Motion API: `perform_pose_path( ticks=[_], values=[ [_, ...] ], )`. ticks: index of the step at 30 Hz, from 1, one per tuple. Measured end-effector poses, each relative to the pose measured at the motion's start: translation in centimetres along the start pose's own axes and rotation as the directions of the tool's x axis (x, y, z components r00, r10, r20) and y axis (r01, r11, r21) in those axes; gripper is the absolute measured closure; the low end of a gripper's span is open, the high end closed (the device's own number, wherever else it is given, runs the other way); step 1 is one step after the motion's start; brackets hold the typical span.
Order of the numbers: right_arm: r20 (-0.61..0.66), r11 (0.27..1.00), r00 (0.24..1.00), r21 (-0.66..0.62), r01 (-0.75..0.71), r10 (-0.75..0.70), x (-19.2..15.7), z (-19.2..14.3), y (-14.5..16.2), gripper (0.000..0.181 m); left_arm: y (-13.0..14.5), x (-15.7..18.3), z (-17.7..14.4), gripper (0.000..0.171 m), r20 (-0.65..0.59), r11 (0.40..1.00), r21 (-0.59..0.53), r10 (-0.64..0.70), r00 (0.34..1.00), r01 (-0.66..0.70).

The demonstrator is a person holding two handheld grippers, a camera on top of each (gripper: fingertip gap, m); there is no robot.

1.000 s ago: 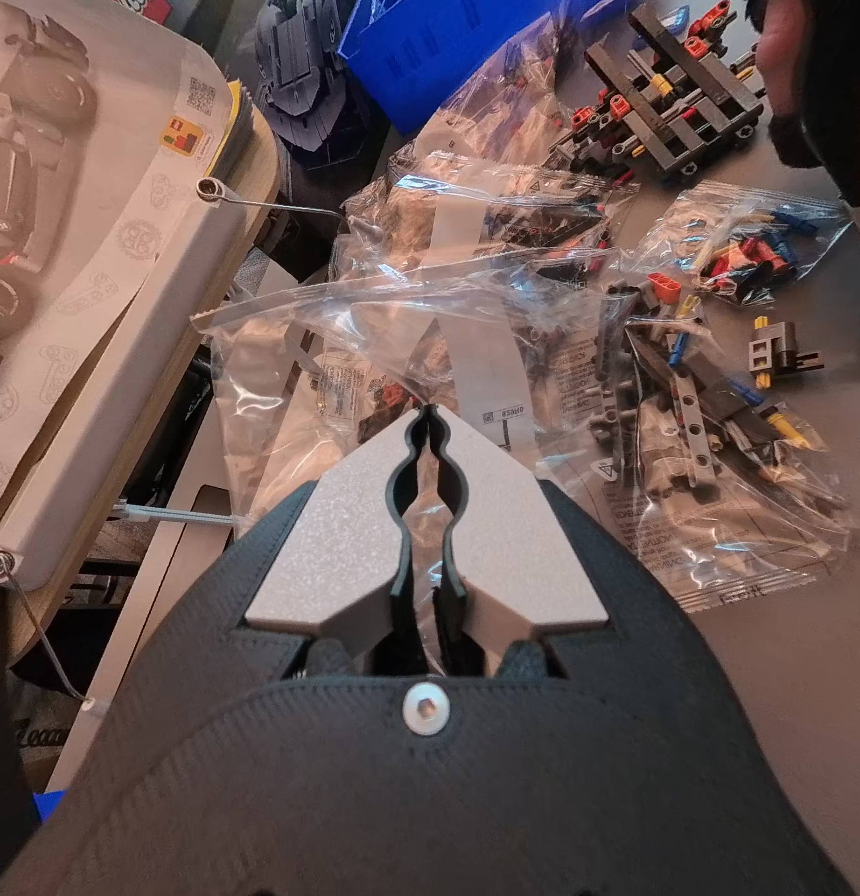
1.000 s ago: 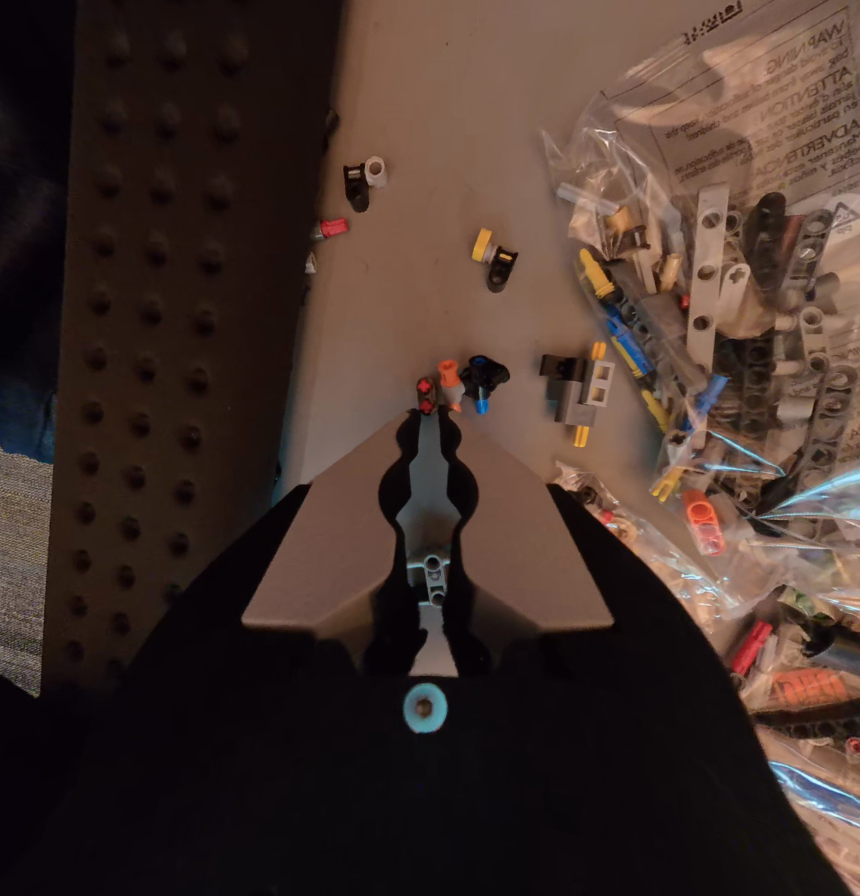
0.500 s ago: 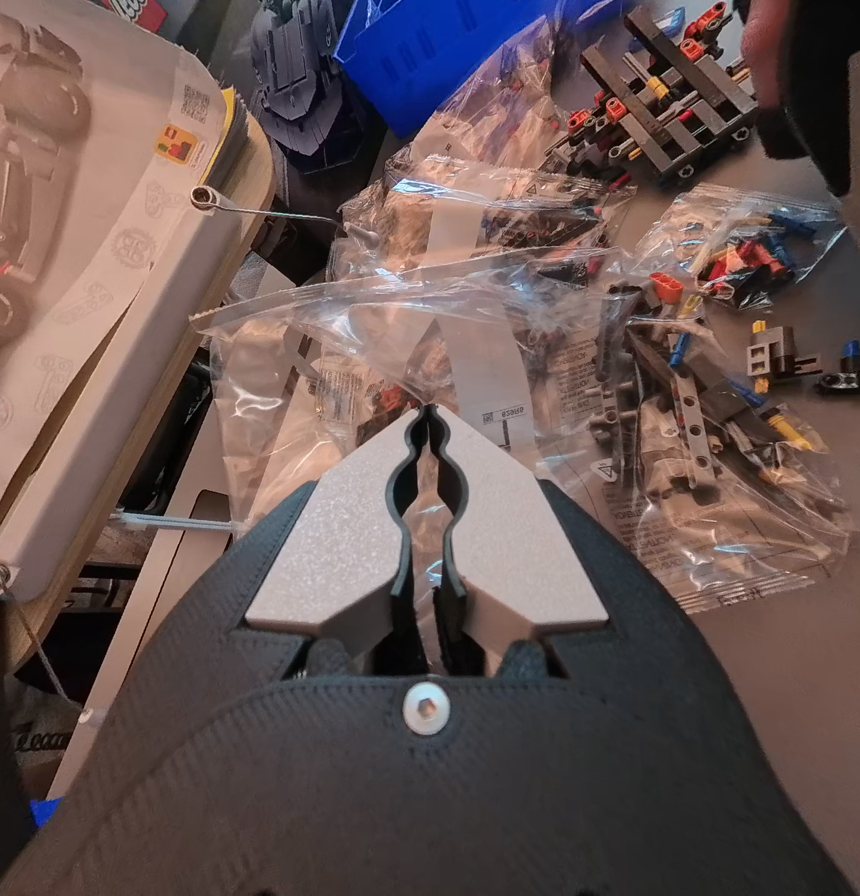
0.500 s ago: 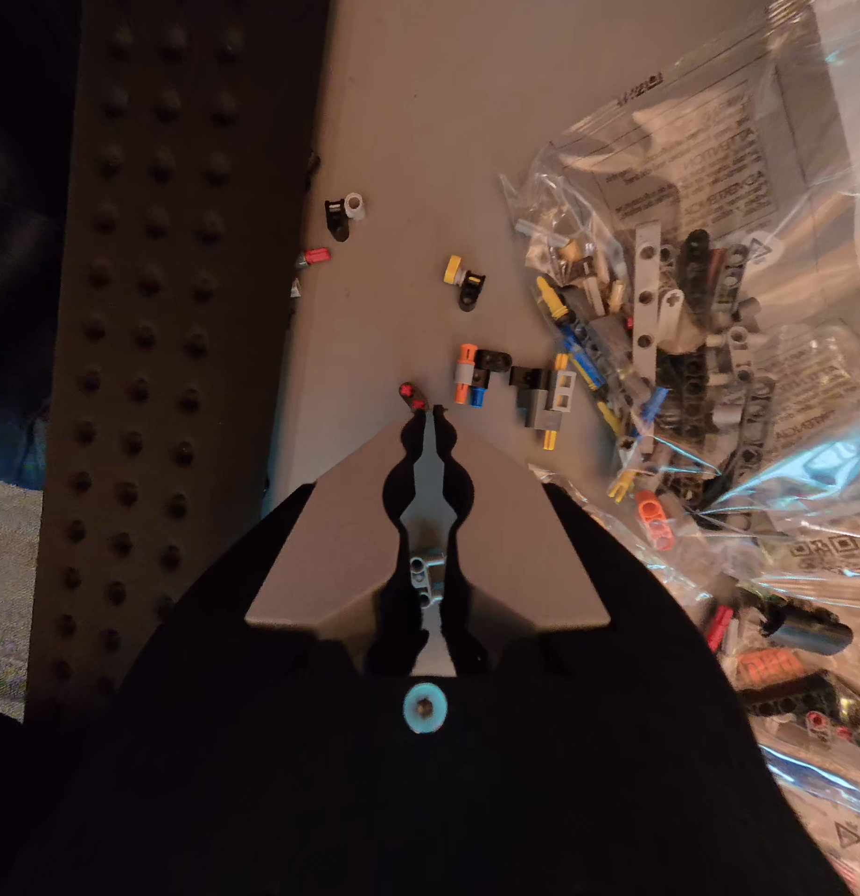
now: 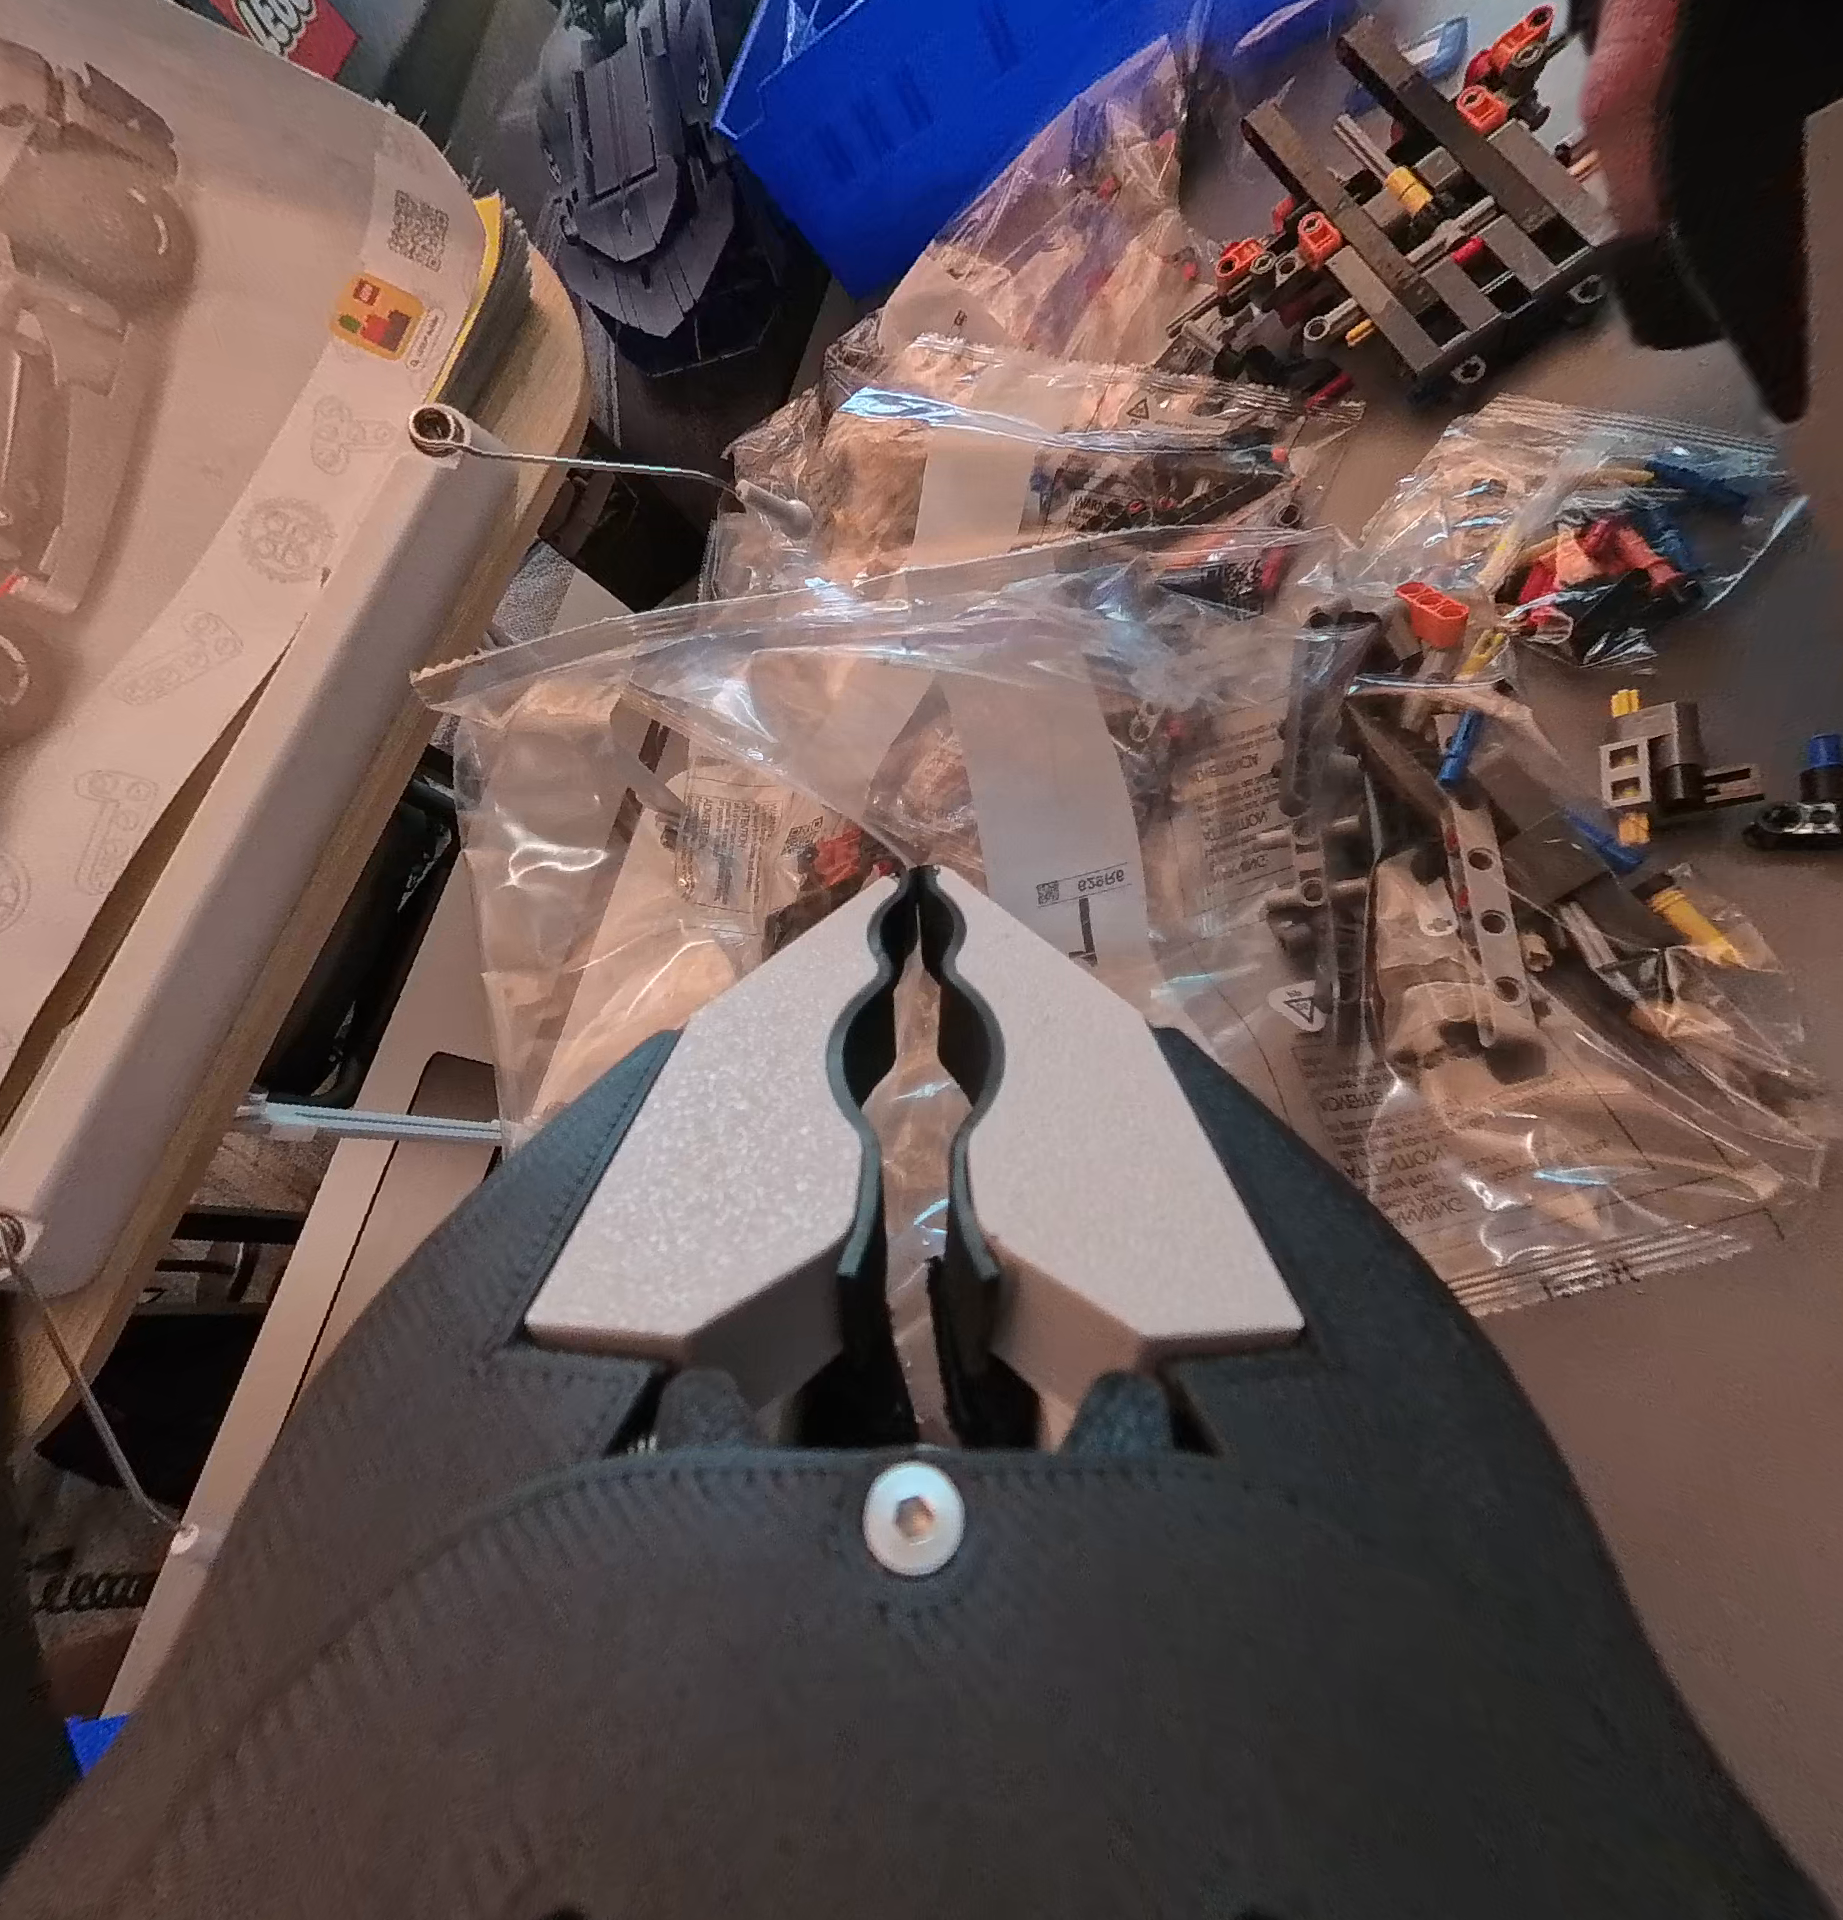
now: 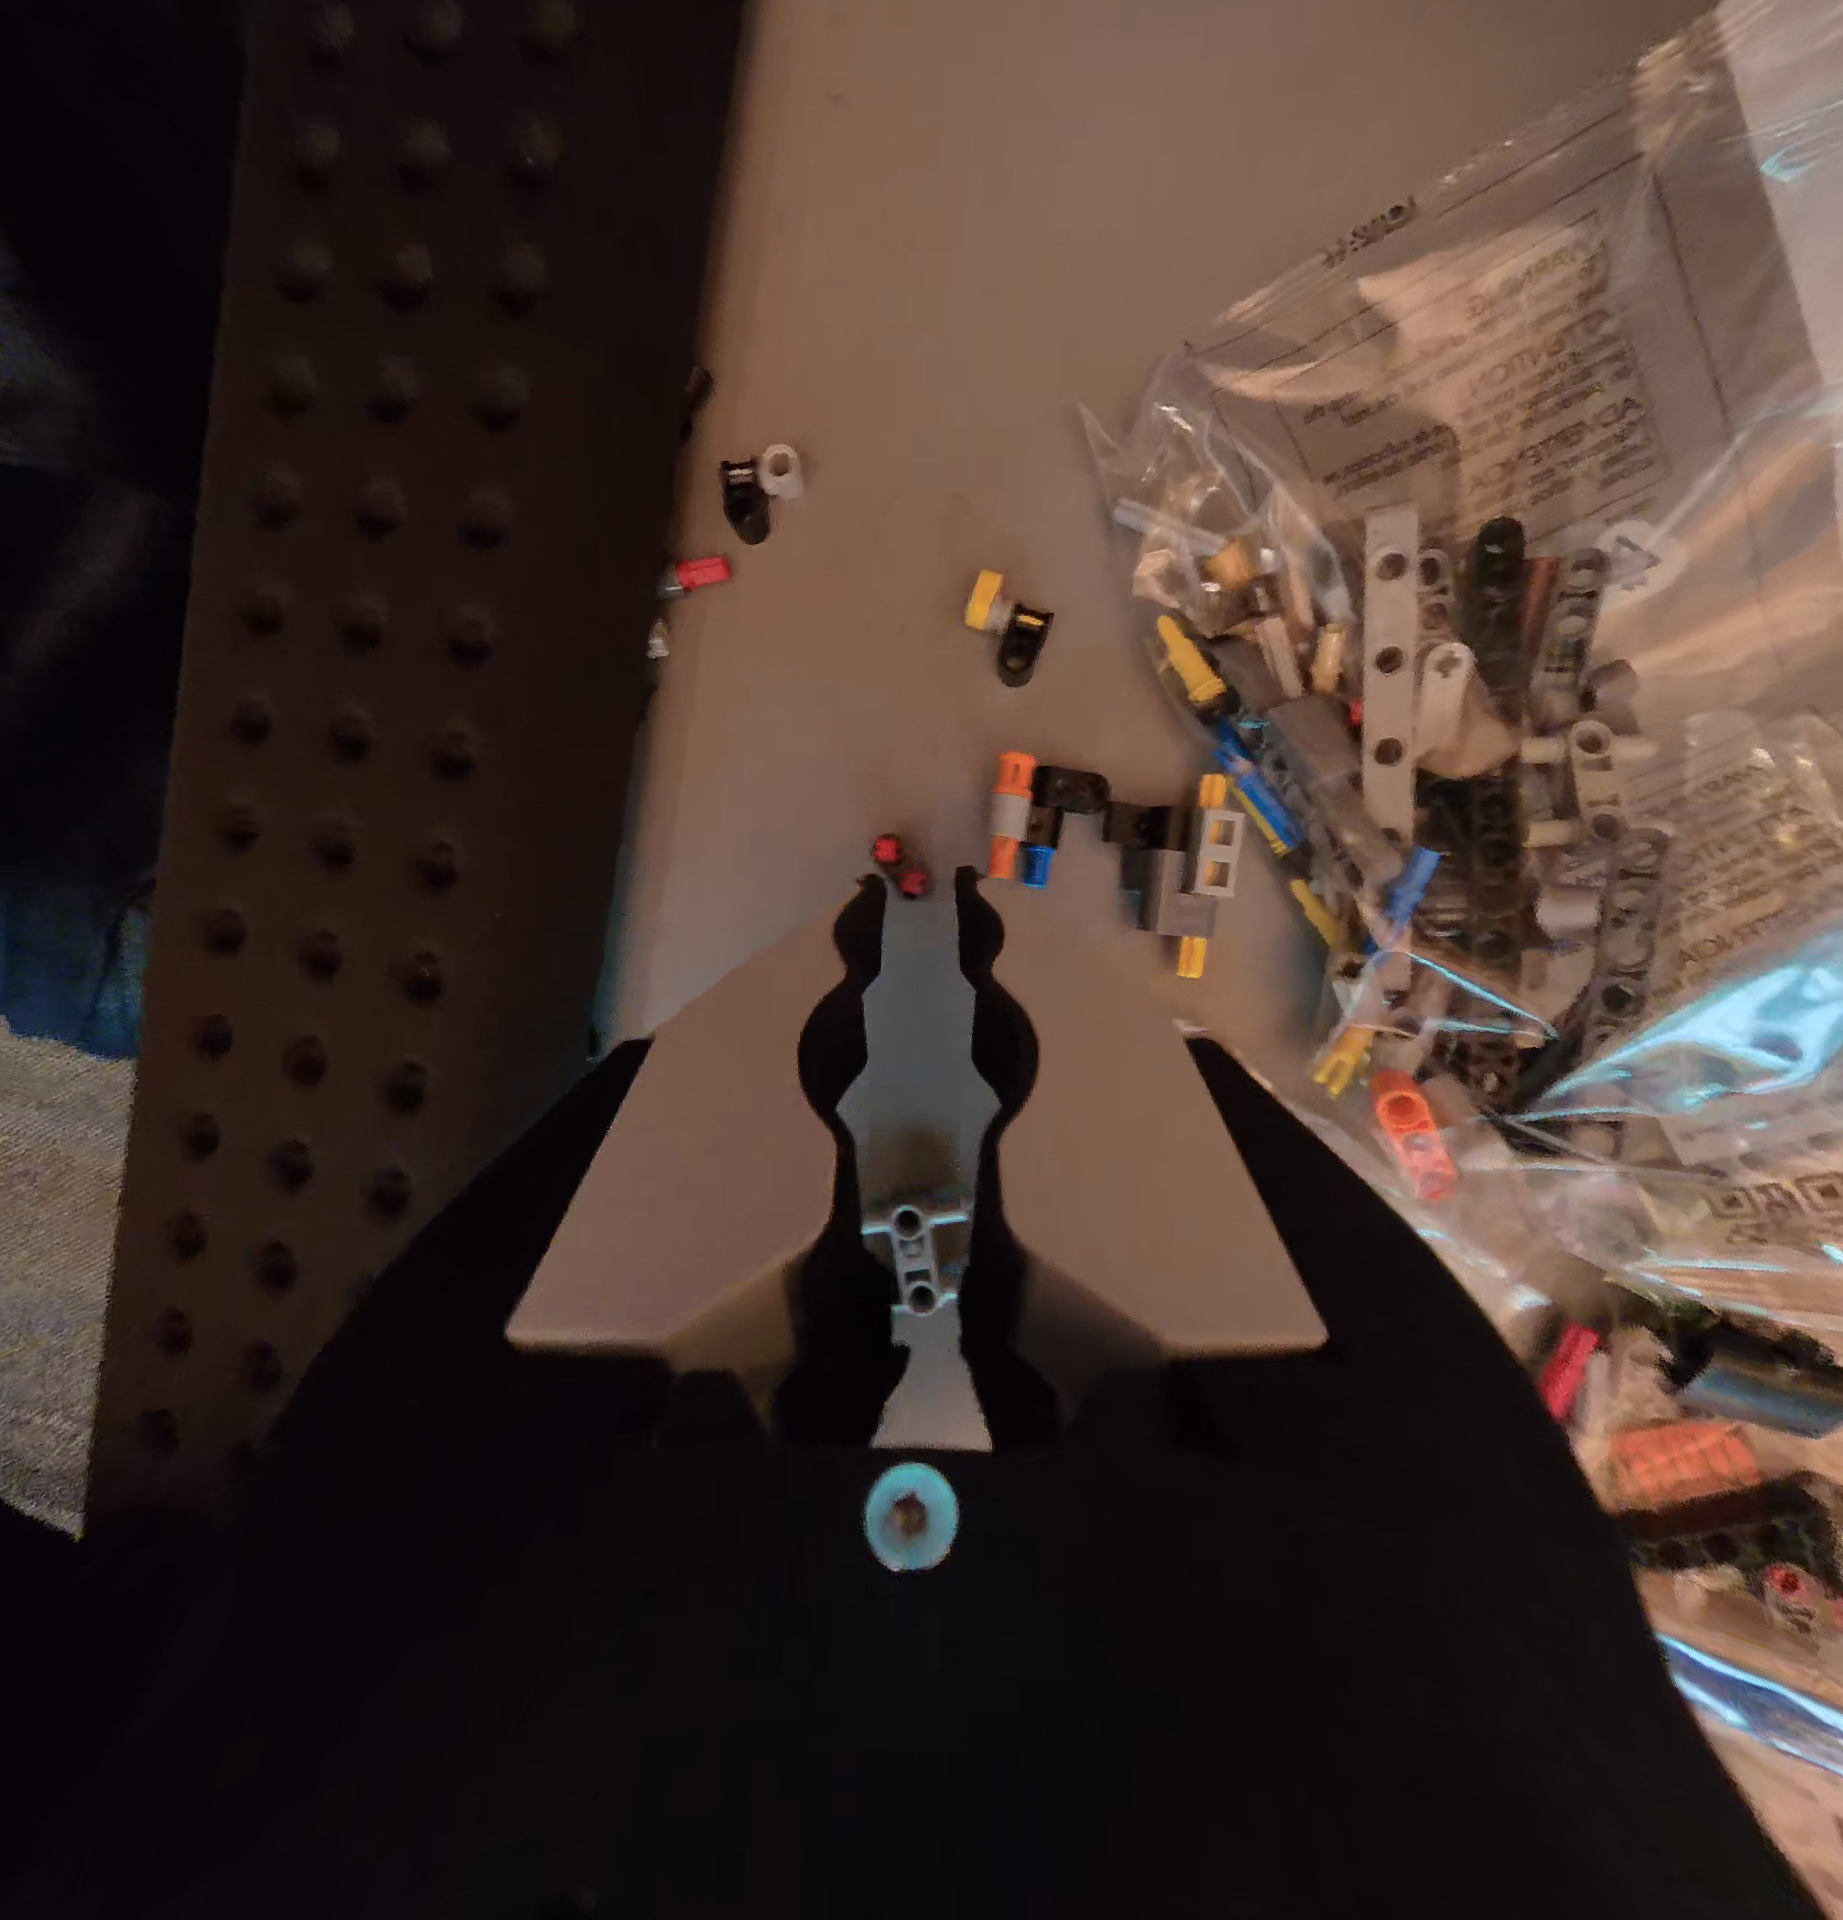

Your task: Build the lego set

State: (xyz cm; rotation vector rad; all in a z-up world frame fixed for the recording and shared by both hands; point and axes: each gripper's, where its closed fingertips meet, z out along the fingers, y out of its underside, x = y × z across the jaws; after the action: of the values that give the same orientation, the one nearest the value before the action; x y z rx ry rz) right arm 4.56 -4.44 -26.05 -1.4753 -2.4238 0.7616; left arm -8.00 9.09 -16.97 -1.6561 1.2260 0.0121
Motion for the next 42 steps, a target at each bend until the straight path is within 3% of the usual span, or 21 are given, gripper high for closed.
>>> perform_pose_path(
  ticks=[19, 23, 29, 38, 42],
  values=[
    [-0.128, 0.999, 0.991, 0.011, -0.048, 0.049, 2.7, 0.4, -0.5, 0.162, 0.1, 0.1, 0.1, 0.171, -0.006, 1.0, -0.002, -0.004, 1.0, 0.004],
    [-0.115, 1.0, 0.993, -0.019, -0.024, 0.021, 2.3, 1.5, -0.5, 0.17, 0.2, 0.2, 0.2, 0.171, -0.009, 1.0, -0.006, -0.004, 1.0, 0.004],
    [-0.121, 0.999, 0.992, -0.001, -0.04, 0.039, 2.5, 0.3, 0.0, 0.177, 0.2, 0.2, 0.1, 0.171, -0.01, 1.0, -0.004, -0.005, 1.0, 0.005],
    [-0.225, 0.992, 0.969, 0.101, -0.081, 0.102, 4.9, -1.5, -0.8, 0.162, 0.2, 0.2, 0.2, 0.171, -0.013, 1.0, -0.006, -0.004, 1.0, 0.003],
    [-0.228, 0.993, 0.967, 0.04, -0.108, 0.114, 5.4, -0.1, -0.1, 0.166, 0.1, 0.3, 0.3, 0.171, -0.013, 1.0, -0.006, -0.003, 1.0, 0.003]
  ],
)
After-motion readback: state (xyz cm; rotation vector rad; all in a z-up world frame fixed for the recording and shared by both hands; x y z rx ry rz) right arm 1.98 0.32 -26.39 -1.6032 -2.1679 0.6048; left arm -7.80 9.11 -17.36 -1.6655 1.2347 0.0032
